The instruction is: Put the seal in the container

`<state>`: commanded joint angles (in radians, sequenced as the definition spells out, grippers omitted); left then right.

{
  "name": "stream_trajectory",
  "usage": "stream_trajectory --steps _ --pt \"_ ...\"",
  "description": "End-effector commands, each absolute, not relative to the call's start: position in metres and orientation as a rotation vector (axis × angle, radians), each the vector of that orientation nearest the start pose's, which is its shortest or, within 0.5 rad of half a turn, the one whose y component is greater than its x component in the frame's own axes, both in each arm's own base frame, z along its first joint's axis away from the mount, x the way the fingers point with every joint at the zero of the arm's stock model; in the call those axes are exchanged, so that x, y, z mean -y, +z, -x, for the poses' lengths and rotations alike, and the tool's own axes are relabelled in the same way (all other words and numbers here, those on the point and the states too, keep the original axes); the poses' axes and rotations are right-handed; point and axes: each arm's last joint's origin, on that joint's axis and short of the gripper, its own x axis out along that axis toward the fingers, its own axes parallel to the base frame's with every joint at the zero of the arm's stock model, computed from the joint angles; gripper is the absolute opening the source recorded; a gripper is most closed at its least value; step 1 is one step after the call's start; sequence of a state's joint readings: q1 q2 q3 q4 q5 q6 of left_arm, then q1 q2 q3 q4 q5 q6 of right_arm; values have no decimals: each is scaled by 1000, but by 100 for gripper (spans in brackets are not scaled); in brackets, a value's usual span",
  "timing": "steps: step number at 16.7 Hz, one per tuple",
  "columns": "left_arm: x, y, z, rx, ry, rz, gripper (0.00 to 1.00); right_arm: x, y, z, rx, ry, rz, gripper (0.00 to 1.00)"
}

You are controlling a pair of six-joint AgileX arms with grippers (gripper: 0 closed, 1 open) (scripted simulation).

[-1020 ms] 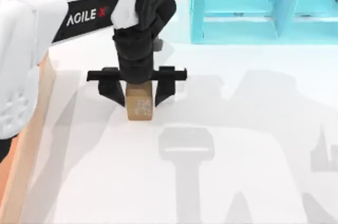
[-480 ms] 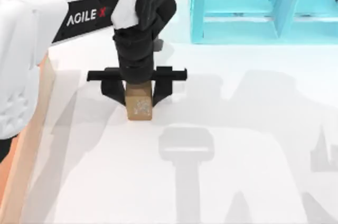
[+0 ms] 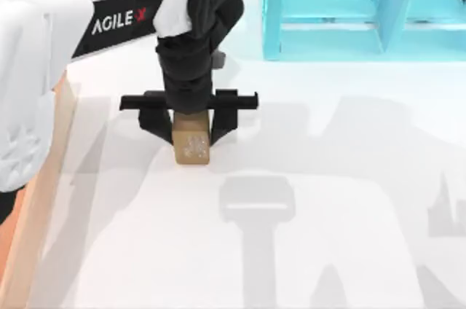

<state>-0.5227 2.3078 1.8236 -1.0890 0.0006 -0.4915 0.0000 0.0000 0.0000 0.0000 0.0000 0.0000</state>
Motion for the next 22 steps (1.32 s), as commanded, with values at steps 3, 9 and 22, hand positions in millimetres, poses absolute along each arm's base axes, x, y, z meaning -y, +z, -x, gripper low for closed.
stream_trajectory --steps 3,9,22 --pt "221 163 -394 -1567 -11 -15 0 1 160 -106 0 0 0 100" --pt "219 228 -390 -1573 -12 -20 0 1 160 -106 0 0 0 100" --pt "64 257 -398 -1570 -20 -21 0 1 160 -106 0 0 0 100"
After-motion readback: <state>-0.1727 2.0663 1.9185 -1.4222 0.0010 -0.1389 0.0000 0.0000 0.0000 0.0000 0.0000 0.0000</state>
